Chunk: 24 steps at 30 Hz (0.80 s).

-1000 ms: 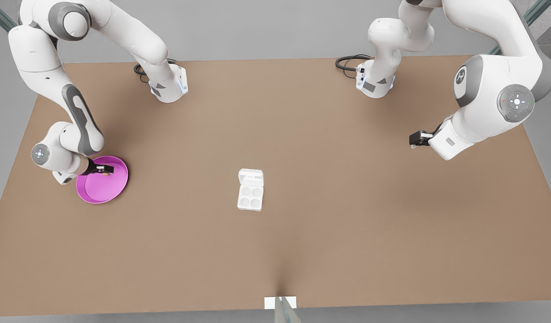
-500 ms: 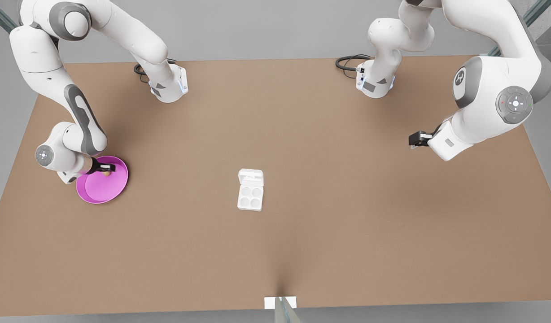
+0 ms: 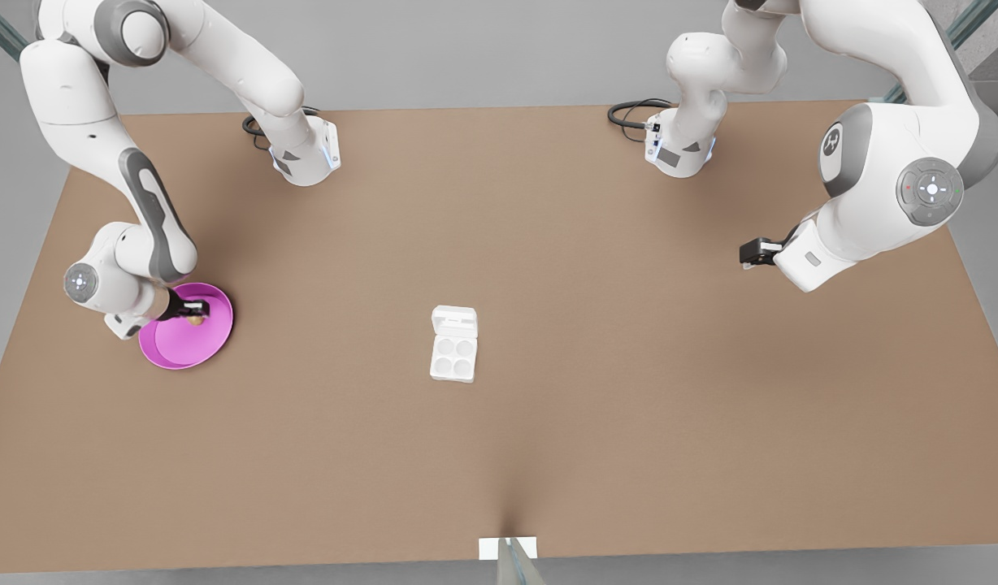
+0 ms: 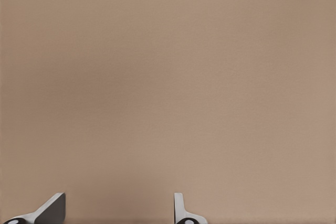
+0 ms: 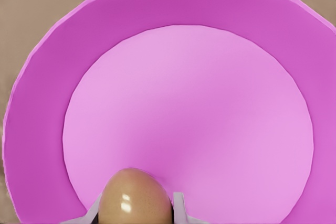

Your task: Pack egg into the box and close the box lid

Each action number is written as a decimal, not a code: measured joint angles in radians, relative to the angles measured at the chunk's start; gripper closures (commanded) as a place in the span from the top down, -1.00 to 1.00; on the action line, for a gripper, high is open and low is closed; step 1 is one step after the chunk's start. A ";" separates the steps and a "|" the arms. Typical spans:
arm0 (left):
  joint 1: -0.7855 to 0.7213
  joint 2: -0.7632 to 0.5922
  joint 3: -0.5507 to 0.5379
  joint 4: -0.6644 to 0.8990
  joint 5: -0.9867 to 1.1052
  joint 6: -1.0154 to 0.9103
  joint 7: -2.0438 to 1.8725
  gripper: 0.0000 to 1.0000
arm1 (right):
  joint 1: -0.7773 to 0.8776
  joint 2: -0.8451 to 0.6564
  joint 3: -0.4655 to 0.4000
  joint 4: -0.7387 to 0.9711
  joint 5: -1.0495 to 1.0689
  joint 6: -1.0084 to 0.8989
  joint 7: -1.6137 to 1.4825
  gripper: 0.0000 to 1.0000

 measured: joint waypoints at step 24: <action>-0.006 0.000 0.002 -0.001 0.003 -0.002 -0.003 1.00 | 0.095 0.330 0.506 0.454 0.699 0.043 -0.785 -0.06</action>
